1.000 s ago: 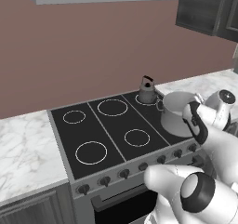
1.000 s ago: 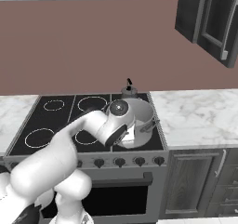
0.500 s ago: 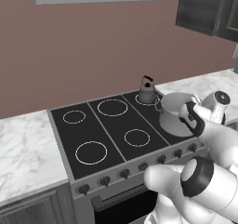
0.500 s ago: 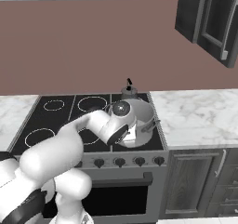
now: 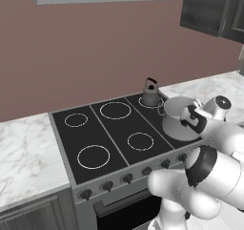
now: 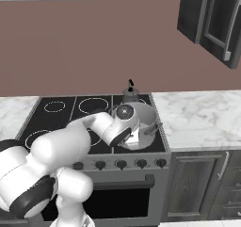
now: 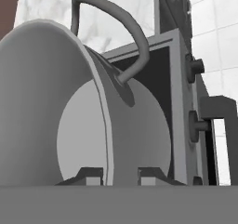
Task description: Pick the kettle from the cabinet and place it on a stove burner. Then pick the pot from the counter and place it on another stove burner. Finally, turn both burners on.
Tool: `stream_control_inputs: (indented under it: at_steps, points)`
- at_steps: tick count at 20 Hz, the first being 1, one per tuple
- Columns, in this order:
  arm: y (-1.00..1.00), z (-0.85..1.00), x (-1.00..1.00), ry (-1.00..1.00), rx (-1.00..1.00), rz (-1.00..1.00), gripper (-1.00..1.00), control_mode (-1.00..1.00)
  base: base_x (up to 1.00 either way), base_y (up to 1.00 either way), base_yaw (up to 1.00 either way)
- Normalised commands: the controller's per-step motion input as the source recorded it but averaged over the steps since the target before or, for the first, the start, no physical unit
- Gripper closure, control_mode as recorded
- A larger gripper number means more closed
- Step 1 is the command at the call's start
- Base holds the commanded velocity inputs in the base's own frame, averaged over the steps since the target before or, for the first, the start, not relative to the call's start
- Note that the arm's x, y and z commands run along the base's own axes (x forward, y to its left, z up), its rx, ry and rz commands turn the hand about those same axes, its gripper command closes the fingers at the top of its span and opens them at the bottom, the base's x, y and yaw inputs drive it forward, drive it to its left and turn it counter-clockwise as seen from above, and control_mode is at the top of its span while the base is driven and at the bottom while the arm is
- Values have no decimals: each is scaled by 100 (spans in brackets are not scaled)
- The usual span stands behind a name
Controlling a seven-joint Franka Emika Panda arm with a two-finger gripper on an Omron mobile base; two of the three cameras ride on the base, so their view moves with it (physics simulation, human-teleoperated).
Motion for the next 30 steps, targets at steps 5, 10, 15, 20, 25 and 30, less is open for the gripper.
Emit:
stream_control_inputs:
  at_steps: [5,10,15,20,25,30]
  points:
    - [-5,-16,18,0,0,0,100,-100,0,0,0]
    - [-5,-15,20,0,0,0,100,-100,0,0,0]
    - [-8,-14,21,-1,0,-1,100,-100,0,0,0]
    - [-7,-16,7,-2,0,-1,100,-100,0,0,0]
    - [-1,-8,0,-3,0,0,-100,-100,0,0,0]
    - [0,0,0,-3,0,0,-100,-100,0,0,0]
